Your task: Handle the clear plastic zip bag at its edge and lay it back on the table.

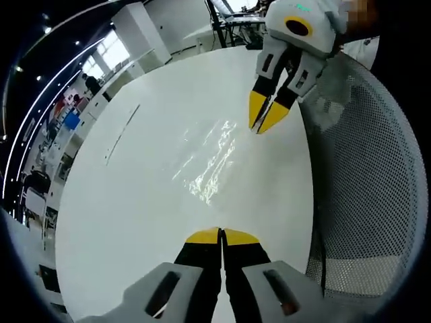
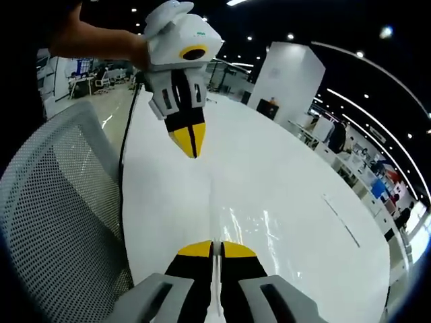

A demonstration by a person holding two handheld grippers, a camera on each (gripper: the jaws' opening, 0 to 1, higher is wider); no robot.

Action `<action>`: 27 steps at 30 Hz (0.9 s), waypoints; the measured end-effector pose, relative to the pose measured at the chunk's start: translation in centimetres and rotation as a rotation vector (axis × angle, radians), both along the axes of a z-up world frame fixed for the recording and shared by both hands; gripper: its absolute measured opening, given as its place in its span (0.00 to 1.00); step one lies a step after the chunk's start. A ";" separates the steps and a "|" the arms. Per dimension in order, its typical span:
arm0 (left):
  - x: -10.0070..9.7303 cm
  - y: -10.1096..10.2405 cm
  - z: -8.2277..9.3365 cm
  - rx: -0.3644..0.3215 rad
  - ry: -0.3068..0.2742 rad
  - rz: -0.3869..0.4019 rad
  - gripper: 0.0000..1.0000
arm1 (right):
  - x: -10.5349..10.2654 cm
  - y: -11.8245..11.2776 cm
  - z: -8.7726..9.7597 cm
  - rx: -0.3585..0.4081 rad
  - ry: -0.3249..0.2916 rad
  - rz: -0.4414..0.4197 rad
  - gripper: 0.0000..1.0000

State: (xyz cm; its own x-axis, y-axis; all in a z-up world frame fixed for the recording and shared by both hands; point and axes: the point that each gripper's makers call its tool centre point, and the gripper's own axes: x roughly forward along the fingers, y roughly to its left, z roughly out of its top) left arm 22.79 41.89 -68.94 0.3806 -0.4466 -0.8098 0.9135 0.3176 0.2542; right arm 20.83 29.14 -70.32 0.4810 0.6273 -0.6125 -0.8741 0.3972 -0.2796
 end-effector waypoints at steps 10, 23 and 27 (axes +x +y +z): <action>0.5 -0.4 0.4 0.007 -0.031 -0.014 0.00 | 0.5 -0.3 0.4 -0.012 -0.023 -0.008 0.00; 0.6 -1.7 1.1 -0.014 -0.083 -0.060 0.00 | 0.3 -0.7 0.2 -0.018 -0.021 -0.005 0.00; 0.8 -2.4 1.3 -0.020 -0.086 -0.076 0.00 | 0.3 -0.7 0.2 -0.019 -0.023 -0.004 0.00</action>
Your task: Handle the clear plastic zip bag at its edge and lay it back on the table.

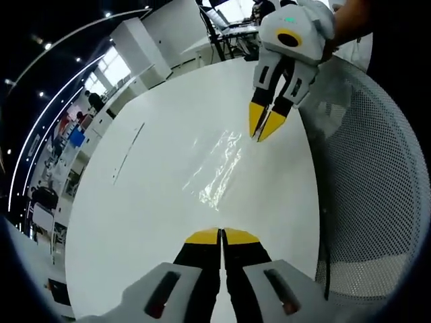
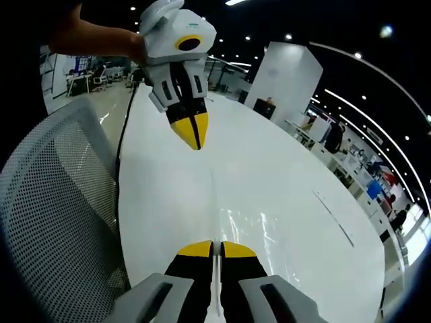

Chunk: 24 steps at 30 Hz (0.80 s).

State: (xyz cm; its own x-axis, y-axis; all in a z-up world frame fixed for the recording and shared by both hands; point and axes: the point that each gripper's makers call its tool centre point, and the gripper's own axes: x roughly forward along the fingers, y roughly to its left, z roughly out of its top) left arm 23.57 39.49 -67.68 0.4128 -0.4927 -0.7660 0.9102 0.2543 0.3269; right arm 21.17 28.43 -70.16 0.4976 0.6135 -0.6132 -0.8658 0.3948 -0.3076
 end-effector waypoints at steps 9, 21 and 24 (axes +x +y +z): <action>0.3 -1.3 0.1 0.007 -0.029 -0.050 0.09 | 0.1 0.0 0.1 0.002 -0.009 -0.001 0.00; 0.1 -3.3 -0.2 0.010 -0.036 -0.120 0.15 | -0.1 0.5 0.4 0.005 -0.009 0.017 0.00; 0.1 -3.7 -0.3 0.012 -0.035 -0.134 0.15 | -0.1 0.6 0.5 0.005 -0.009 0.020 0.00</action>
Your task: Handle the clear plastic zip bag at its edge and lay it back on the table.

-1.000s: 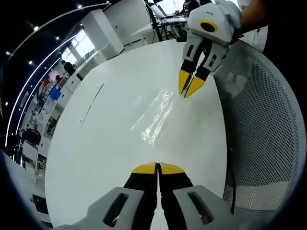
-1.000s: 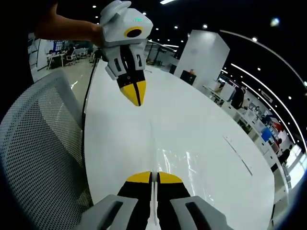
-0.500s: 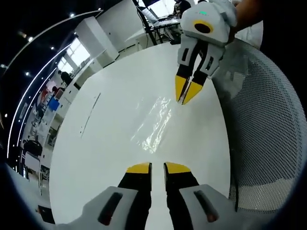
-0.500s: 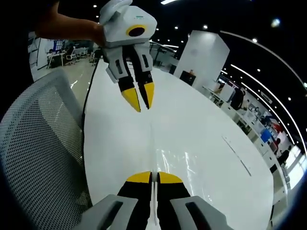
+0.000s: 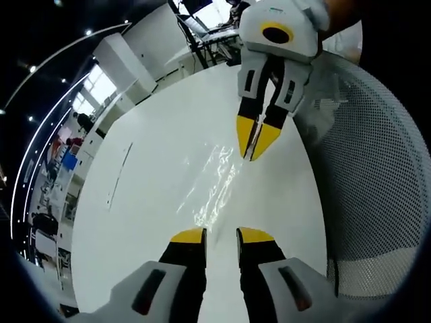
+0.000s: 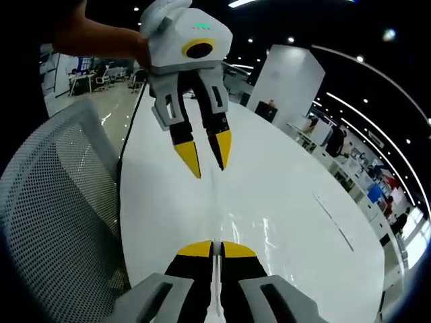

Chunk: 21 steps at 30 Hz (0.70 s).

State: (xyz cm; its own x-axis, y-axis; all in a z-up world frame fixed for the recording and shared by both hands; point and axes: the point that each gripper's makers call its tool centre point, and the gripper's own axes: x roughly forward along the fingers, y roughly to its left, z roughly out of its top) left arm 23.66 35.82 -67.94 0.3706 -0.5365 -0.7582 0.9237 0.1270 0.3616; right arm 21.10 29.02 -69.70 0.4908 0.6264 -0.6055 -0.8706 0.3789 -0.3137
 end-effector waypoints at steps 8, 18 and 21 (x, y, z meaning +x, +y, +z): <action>-0.1 -1.5 -0.1 -0.007 0.002 -0.042 0.16 | 0.1 0.3 0.1 0.006 0.001 0.002 0.00; -0.3 -2.1 -1.0 0.016 0.013 -0.088 0.12 | 0.2 0.7 0.4 0.020 -0.001 0.001 0.00; -0.3 -2.3 -1.2 0.018 0.016 -0.094 0.10 | 0.1 0.8 0.5 0.026 -0.001 0.002 0.00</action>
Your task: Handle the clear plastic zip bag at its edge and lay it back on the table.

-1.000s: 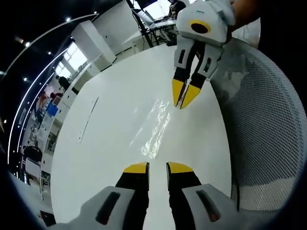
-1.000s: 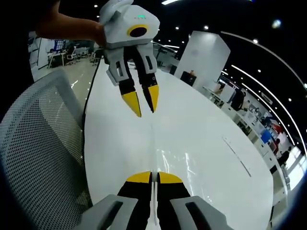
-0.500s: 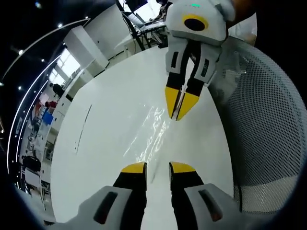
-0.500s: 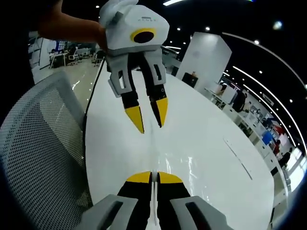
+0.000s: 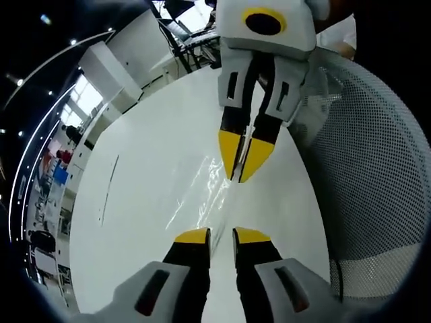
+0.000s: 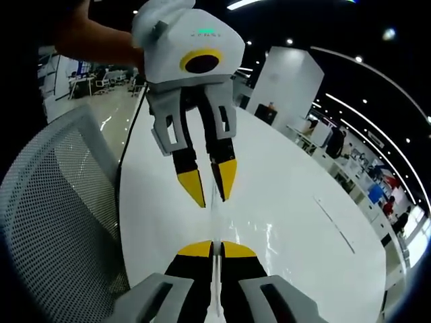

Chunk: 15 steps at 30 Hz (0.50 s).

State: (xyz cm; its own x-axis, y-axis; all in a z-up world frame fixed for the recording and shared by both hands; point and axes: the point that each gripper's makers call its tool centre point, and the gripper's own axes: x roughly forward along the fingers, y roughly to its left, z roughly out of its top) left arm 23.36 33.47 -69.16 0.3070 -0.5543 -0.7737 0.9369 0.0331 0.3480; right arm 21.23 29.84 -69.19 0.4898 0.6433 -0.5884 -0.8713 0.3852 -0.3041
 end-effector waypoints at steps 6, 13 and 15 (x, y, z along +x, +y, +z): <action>-0.1 0.1 -0.7 0.028 0.003 -0.018 0.00 | 0.0 0.0 0.0 0.001 0.000 0.005 0.00; -0.5 0.3 -1.1 0.035 0.031 -0.011 0.00 | -0.1 -0.1 -0.1 -0.001 0.001 0.004 0.00; -0.5 0.3 -1.1 0.033 0.030 -0.006 0.00 | -0.1 -0.1 -0.1 0.001 0.001 0.001 0.00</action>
